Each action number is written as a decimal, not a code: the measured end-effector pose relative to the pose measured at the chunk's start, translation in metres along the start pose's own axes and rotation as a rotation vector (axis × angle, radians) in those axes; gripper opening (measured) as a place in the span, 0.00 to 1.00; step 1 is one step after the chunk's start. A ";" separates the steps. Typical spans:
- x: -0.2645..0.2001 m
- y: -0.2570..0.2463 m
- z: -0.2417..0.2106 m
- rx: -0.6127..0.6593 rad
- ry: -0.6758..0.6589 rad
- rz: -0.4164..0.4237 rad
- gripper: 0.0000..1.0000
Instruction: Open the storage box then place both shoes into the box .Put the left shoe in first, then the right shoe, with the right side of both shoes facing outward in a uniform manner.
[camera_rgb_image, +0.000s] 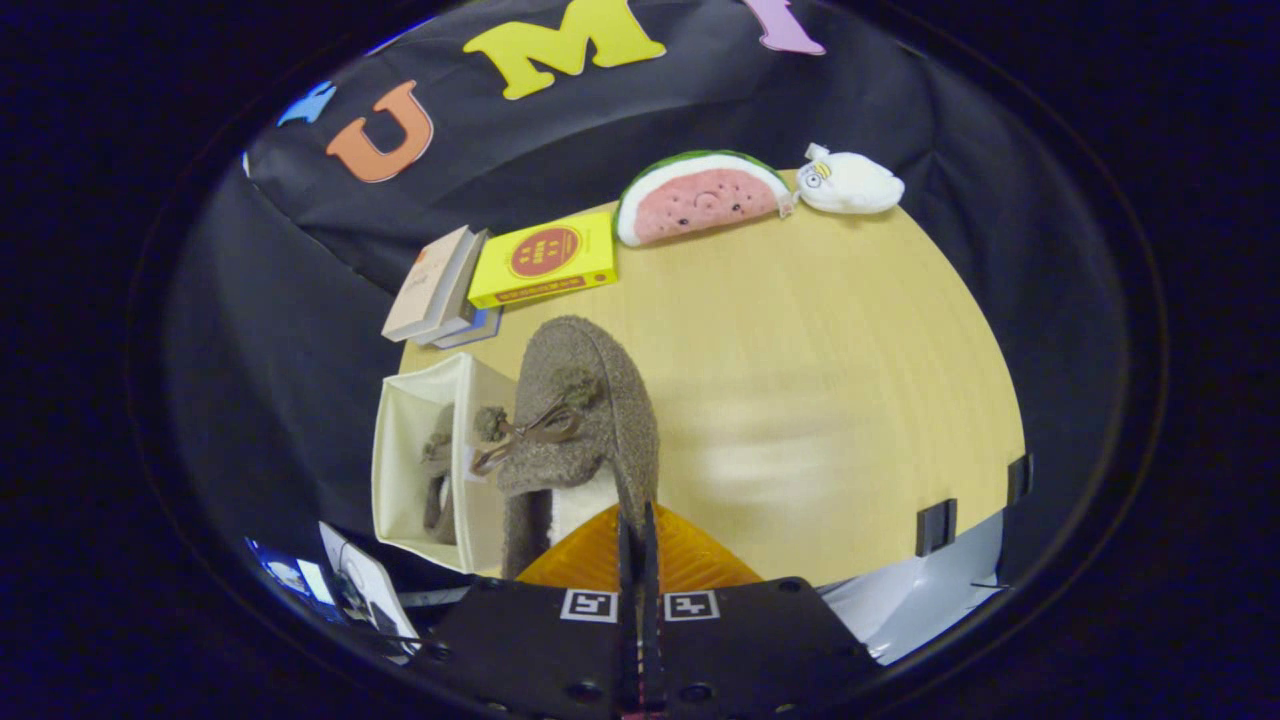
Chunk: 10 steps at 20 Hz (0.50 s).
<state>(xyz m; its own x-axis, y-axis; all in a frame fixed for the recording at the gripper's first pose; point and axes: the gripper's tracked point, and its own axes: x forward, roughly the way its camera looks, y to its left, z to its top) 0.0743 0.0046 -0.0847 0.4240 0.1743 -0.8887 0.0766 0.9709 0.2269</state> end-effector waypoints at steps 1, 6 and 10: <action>-0.001 0.015 0.001 -0.014 -0.006 0.012 0.03; 0.016 0.104 -0.007 -0.055 0.007 0.093 0.02; 0.056 0.166 -0.028 -0.013 0.081 0.191 0.02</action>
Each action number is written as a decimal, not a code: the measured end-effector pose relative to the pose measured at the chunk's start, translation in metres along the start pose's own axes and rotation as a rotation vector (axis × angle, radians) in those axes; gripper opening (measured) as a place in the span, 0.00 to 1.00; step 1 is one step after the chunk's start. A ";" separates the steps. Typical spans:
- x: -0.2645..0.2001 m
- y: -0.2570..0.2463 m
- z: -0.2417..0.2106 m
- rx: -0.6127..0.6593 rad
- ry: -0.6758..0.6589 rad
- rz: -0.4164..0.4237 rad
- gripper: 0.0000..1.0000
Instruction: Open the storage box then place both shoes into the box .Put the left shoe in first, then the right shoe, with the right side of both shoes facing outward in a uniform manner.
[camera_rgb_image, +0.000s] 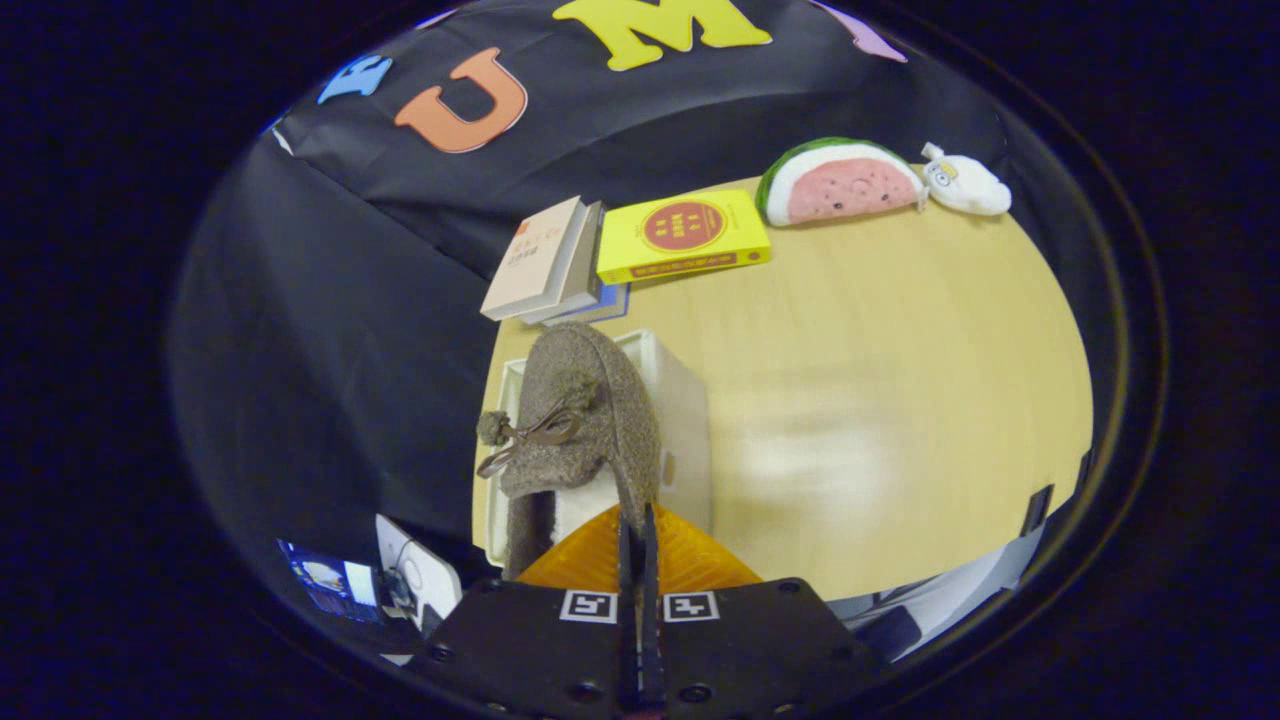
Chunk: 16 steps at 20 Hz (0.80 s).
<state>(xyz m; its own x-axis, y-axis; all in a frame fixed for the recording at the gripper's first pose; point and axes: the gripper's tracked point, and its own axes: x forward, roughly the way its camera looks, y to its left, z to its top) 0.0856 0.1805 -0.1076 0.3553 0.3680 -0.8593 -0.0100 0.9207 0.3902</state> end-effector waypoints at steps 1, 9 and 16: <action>0.012 0.006 -0.001 0.013 -0.003 0.005 0.02; 0.082 -0.003 -0.008 0.075 -0.164 -0.140 0.02; 0.080 -0.007 -0.014 0.026 -0.371 -0.225 0.02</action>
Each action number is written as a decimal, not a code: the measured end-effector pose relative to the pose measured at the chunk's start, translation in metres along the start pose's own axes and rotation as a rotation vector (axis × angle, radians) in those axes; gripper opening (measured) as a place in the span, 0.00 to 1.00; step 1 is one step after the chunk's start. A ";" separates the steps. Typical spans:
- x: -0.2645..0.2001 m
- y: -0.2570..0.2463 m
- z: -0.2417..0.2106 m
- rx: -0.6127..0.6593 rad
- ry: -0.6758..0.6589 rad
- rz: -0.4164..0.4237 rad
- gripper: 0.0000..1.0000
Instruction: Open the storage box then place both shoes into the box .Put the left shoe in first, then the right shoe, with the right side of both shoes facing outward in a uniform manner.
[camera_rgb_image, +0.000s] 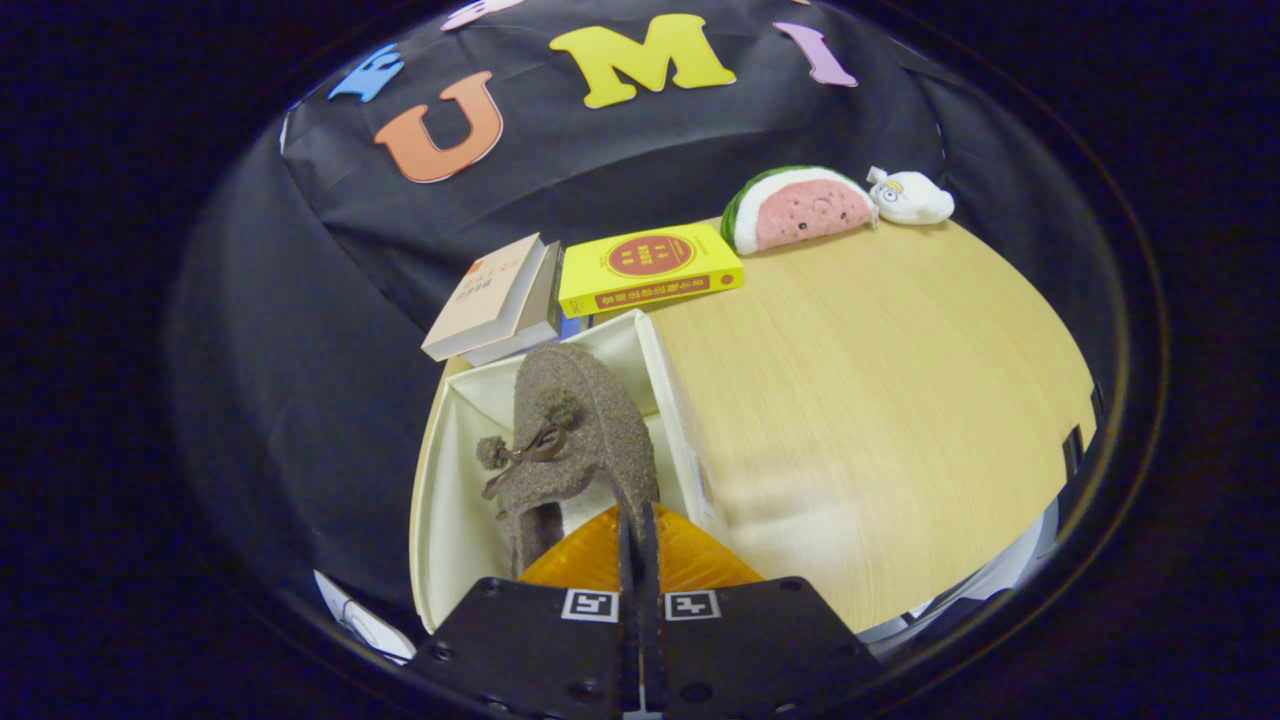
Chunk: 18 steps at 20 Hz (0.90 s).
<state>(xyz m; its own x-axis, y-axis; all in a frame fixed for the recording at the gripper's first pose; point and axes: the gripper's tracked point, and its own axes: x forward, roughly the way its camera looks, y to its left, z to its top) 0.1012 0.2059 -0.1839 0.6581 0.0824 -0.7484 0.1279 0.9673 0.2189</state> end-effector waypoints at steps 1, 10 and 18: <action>0.000 0.000 0.000 -0.009 -0.010 -0.008 0.02; -0.004 0.009 0.001 -0.026 -0.059 0.082 0.12; -0.055 -0.004 0.031 -0.104 -0.306 0.107 0.65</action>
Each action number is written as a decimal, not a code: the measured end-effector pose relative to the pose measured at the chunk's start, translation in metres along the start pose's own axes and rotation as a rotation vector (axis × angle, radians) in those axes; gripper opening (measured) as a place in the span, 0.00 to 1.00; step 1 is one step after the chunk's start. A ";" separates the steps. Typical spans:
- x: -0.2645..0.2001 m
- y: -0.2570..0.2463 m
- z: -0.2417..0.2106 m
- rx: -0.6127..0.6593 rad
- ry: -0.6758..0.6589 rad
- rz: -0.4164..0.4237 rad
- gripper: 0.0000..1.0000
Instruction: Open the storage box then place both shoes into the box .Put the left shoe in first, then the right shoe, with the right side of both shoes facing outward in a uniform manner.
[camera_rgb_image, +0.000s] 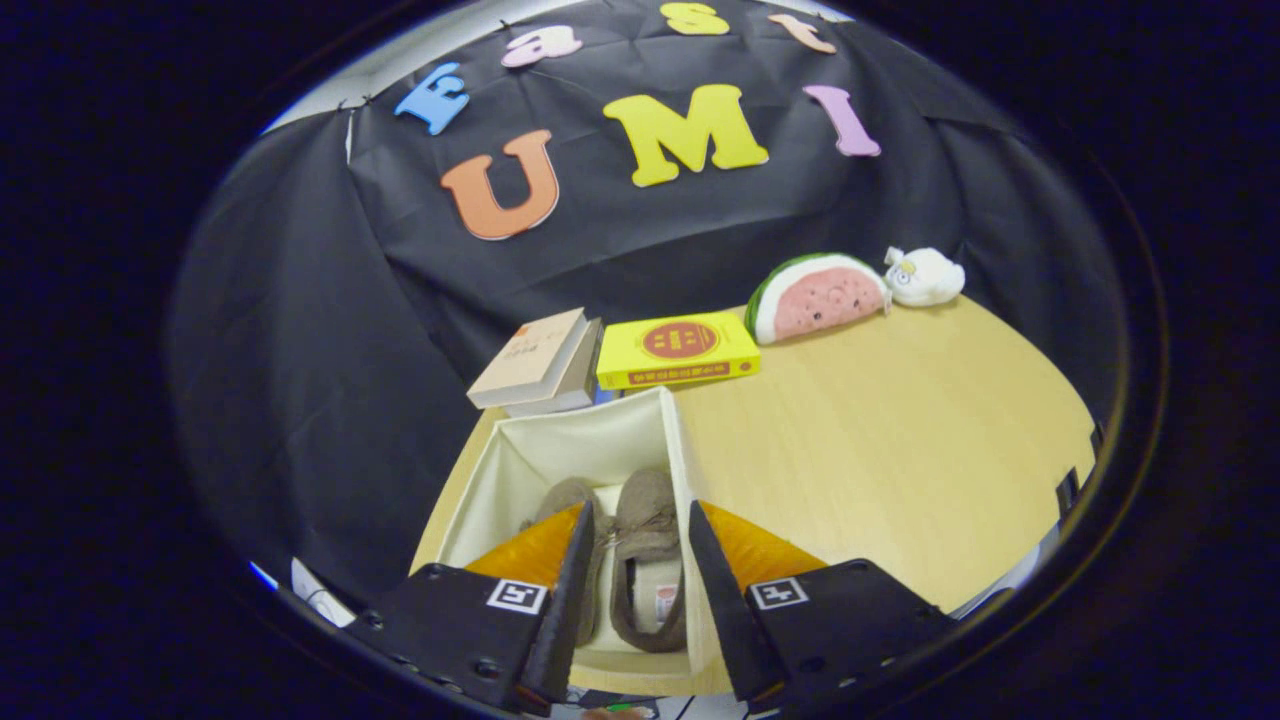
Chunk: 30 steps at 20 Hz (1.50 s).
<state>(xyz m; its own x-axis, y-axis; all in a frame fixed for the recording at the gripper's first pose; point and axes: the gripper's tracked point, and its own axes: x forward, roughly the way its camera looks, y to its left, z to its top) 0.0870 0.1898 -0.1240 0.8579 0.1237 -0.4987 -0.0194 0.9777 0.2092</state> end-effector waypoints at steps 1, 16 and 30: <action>-0.010 0.001 0.008 -0.006 -0.045 0.019 0.75; -0.149 -0.074 0.088 -0.154 -0.645 -0.116 0.95; -0.171 -0.148 0.083 -0.257 -0.617 -0.230 0.95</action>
<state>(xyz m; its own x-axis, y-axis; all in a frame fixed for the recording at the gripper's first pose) -0.0143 0.0097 0.0004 0.9878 -0.1351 0.0777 0.1417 0.9860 -0.0878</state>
